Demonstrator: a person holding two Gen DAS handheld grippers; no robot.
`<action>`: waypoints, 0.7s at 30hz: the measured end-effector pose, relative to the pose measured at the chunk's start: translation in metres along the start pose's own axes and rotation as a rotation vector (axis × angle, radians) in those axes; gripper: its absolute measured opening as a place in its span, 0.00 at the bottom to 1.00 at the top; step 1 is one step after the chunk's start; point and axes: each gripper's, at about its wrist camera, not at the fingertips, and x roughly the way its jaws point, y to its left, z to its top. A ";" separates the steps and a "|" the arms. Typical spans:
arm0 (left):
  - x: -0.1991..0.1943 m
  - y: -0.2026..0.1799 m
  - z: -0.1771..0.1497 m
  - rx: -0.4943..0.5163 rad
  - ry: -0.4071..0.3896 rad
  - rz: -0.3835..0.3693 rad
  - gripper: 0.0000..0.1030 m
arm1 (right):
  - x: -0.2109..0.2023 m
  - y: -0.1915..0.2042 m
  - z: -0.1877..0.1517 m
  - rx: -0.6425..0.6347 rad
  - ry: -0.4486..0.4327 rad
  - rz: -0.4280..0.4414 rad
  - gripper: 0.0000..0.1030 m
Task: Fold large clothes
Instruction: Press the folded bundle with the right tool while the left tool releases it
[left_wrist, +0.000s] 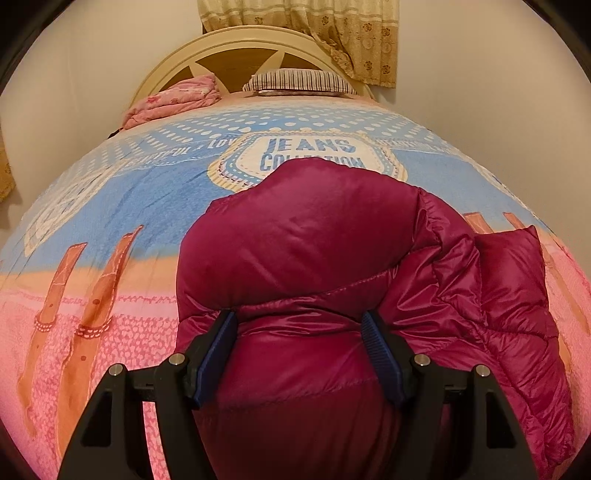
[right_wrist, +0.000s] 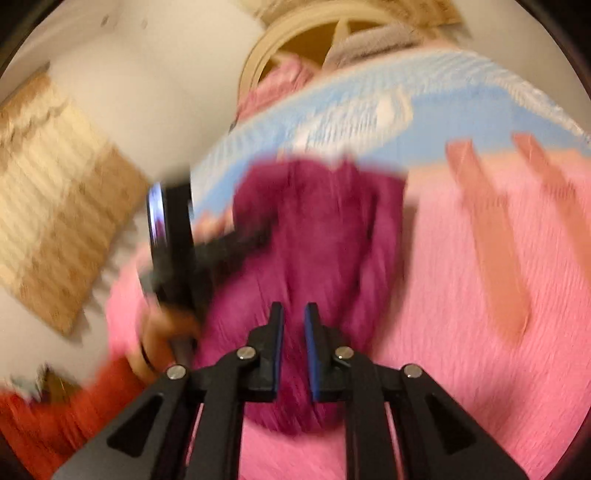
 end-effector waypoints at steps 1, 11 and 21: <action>-0.001 -0.002 0.000 0.005 -0.003 0.006 0.69 | 0.004 0.002 0.014 0.020 -0.017 0.001 0.16; 0.001 0.005 0.000 -0.019 -0.001 -0.016 0.70 | 0.133 -0.019 0.069 0.091 -0.016 -0.327 0.06; -0.020 0.031 0.027 -0.077 -0.037 -0.094 0.70 | 0.149 -0.024 0.045 -0.023 -0.067 -0.427 0.05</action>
